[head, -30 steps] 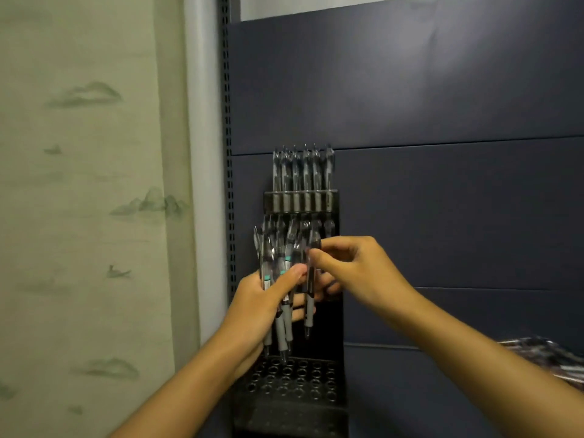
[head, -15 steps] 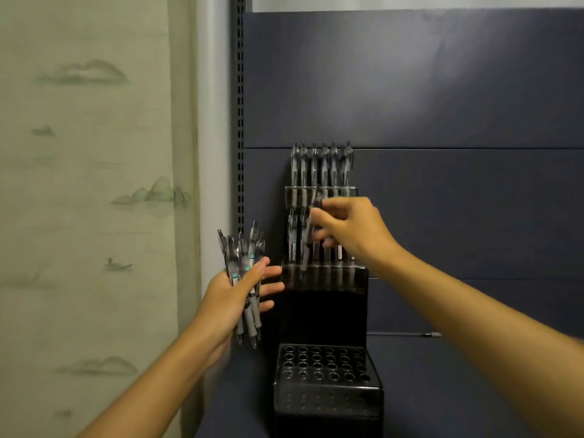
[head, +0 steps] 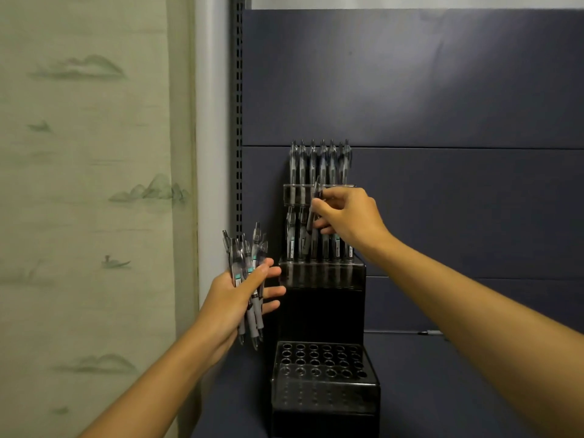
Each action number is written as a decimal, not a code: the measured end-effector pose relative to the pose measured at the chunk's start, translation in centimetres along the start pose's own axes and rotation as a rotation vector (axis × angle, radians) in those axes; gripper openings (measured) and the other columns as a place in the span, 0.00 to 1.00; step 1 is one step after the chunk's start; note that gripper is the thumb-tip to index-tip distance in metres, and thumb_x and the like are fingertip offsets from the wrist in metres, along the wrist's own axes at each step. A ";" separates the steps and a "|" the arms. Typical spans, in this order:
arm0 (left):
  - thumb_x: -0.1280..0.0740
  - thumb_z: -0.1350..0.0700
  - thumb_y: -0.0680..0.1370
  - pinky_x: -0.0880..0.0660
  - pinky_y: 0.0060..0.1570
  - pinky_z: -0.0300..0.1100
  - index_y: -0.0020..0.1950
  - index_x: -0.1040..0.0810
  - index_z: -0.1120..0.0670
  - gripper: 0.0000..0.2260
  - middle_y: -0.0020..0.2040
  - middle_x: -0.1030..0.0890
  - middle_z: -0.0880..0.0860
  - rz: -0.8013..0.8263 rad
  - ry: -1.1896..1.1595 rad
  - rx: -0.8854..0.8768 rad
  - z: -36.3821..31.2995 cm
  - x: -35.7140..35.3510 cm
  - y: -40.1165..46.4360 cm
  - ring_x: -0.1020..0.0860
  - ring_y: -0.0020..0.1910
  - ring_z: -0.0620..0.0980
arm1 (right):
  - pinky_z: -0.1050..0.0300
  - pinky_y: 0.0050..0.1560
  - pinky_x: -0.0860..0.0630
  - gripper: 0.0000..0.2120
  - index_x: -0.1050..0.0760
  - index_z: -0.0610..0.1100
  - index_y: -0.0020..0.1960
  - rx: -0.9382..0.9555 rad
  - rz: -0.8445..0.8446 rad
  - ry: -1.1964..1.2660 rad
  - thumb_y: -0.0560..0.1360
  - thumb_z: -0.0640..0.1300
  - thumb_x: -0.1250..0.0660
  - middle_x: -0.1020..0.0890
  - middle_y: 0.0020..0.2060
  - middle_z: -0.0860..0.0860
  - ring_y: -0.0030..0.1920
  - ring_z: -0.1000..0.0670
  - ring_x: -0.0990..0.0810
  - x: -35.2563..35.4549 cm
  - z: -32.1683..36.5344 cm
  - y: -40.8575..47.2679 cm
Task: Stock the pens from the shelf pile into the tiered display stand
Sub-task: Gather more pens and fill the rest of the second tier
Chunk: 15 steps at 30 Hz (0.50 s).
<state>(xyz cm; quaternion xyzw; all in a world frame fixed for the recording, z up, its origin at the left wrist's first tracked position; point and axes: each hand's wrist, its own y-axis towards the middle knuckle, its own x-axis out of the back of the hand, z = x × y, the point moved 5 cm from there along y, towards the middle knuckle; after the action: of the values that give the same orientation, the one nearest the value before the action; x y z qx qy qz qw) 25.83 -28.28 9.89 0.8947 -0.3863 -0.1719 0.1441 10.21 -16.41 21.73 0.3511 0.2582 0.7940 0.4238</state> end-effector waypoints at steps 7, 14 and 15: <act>0.34 0.54 0.78 0.17 0.47 0.48 0.58 0.21 0.55 0.10 0.50 0.14 0.53 -0.002 -0.019 0.016 0.9 0.4 -0.2 0.15 0.47 0.55 | 0.61 0.41 0.17 0.15 0.22 0.40 0.63 -0.035 0.116 -0.042 0.79 0.45 0.32 0.14 0.47 0.47 0.38 0.54 0.14 -1.8 -1.1 -0.8; 0.34 0.55 0.79 0.17 0.46 0.47 0.58 0.20 0.55 0.10 0.50 0.14 0.53 0.025 -0.027 0.014 1.1 0.1 -0.4 0.15 0.47 0.55 | 0.56 0.40 0.16 0.05 0.25 0.45 0.49 -0.028 0.152 -0.162 0.78 0.46 0.31 0.14 0.40 0.47 0.34 0.55 0.14 -2.4 -1.4 -0.7; 0.34 0.55 0.79 0.17 0.46 0.47 0.59 0.21 0.55 0.10 0.50 0.14 0.53 0.029 -0.023 0.012 1.1 0.1 -0.4 0.15 0.47 0.55 | 0.57 0.40 0.16 0.05 0.25 0.45 0.48 -0.038 0.178 -0.187 0.78 0.46 0.31 0.14 0.40 0.48 0.34 0.55 0.14 -2.6 -1.5 -0.7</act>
<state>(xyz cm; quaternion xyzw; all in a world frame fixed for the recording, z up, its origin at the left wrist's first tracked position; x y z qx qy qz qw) 25.66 -28.21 8.68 0.8878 -0.4018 -0.1777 0.1366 10.38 -18.49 19.43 0.4372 0.1704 0.7969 0.3805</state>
